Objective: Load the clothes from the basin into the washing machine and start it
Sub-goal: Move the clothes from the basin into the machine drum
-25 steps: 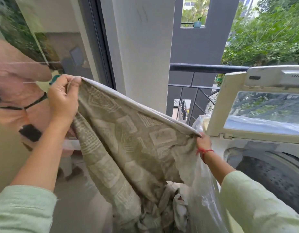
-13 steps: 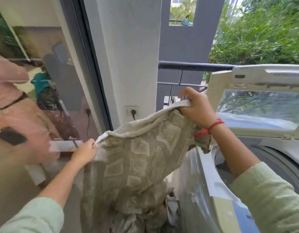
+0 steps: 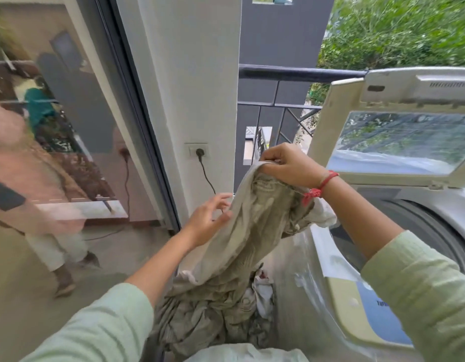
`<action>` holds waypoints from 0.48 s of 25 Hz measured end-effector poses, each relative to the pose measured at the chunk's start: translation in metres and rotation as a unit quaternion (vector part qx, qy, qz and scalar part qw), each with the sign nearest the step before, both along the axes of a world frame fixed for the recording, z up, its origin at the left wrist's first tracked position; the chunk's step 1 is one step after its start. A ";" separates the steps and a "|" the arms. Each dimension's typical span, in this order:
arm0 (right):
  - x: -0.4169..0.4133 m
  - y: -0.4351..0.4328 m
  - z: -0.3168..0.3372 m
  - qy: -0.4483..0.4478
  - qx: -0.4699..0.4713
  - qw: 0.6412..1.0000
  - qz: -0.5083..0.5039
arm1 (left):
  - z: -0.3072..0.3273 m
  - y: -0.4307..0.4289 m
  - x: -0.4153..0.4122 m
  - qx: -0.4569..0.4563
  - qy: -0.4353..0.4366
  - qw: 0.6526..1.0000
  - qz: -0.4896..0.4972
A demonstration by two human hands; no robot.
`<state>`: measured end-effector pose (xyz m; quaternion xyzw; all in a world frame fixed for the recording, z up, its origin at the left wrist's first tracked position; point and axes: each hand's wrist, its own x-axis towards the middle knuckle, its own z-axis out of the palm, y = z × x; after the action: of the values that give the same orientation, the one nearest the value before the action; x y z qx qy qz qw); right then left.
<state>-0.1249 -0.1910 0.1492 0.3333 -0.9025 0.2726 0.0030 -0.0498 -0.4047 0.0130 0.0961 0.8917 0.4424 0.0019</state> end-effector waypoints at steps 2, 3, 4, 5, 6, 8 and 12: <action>-0.006 0.004 0.005 0.011 -0.018 1.000 -0.022 | 0.010 0.020 -0.011 -0.049 0.044 0.997 -0.047; -0.007 0.010 0.009 -0.001 -0.031 0.999 -0.030 | 0.012 0.021 -0.014 -0.059 0.078 0.995 -0.027; -0.007 0.019 0.011 -0.035 -0.035 0.998 -0.027 | 0.015 0.017 -0.016 -0.035 0.112 0.993 0.016; -0.007 0.028 0.011 -0.071 0.002 0.997 -0.021 | 0.023 0.010 -0.018 0.015 0.141 0.988 0.064; -0.008 0.035 0.005 -0.084 0.073 0.994 -0.014 | 0.035 0.001 -0.019 0.064 0.174 0.977 0.103; -0.007 0.037 -0.023 -0.031 0.223 0.974 -0.034 | 0.075 -0.014 -0.020 0.123 0.231 0.955 0.136; -0.009 0.027 -0.088 -0.107 0.026 0.987 -0.116 | 0.150 -0.041 -0.014 0.140 0.315 0.925 0.157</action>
<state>-0.1337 -0.1637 0.0610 0.1947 -0.9371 0.2809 -0.0709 -0.0641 -0.4454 0.1634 0.0884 0.7790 0.5040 -0.3624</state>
